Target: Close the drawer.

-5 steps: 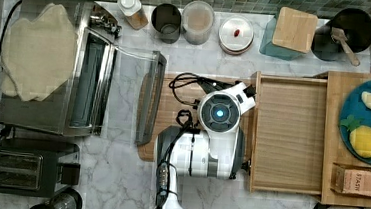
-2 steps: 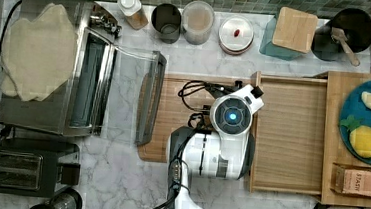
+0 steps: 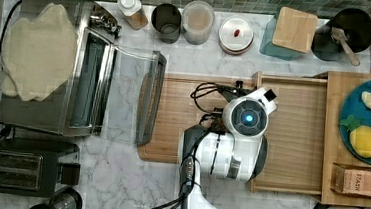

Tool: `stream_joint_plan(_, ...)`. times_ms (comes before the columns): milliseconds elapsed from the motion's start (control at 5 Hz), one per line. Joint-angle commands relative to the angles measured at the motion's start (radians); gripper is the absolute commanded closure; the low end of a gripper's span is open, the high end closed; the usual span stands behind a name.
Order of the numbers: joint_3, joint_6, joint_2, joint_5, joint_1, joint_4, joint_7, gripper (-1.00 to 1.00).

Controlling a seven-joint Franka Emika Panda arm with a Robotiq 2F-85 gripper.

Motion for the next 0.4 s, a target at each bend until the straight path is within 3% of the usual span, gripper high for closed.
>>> stream_joint_plan(200, -0.093, -0.066, 0.086, 0.015, -0.118, 0.157, -0.213, 1.0)
stream_joint_plan(400, -0.13, -0.102, 0.126, -0.008, -0.151, 0.25, -0.264, 1.0)
